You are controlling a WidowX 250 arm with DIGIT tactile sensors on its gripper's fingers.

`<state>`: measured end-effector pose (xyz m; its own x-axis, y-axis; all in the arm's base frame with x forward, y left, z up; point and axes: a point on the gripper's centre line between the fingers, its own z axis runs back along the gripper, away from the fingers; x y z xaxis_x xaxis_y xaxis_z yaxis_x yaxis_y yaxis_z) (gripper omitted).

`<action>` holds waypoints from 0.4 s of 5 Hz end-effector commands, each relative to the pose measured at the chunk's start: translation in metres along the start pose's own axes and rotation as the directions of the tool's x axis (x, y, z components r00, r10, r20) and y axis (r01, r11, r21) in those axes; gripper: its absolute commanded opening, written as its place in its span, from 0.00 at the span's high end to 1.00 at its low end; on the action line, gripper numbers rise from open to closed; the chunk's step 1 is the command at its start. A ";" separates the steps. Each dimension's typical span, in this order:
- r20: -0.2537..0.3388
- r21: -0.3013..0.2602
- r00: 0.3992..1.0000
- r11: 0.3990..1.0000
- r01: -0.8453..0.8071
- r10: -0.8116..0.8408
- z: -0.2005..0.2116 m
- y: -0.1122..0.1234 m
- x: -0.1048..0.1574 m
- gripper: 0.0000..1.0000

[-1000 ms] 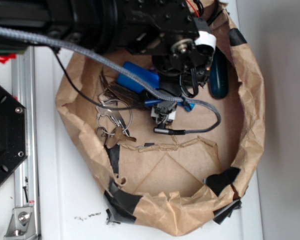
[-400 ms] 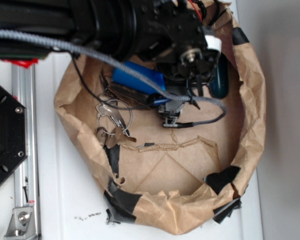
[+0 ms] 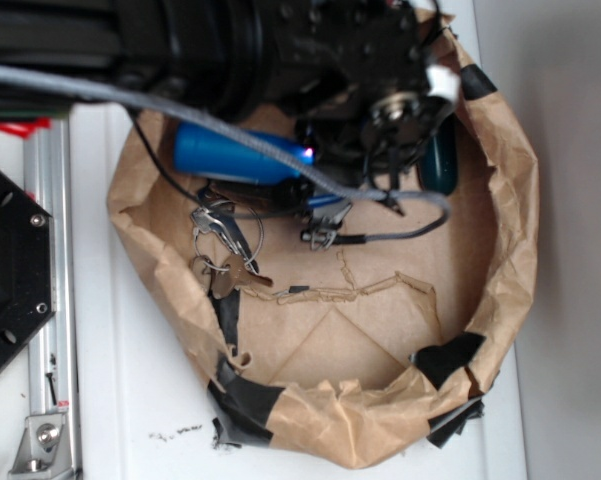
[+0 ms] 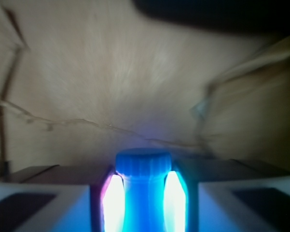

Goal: Grab the blue bottle.

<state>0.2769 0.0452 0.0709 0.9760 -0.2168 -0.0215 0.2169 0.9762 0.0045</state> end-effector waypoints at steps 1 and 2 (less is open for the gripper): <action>0.152 -0.039 0.986 0.997 -0.066 0.071 0.080 -0.034 0.041 1.00; 0.152 -0.014 0.985 0.996 -0.087 0.088 0.088 -0.044 0.046 1.00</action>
<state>0.2936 0.0048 0.1409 0.9922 -0.1062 0.0660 0.1076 0.9940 -0.0173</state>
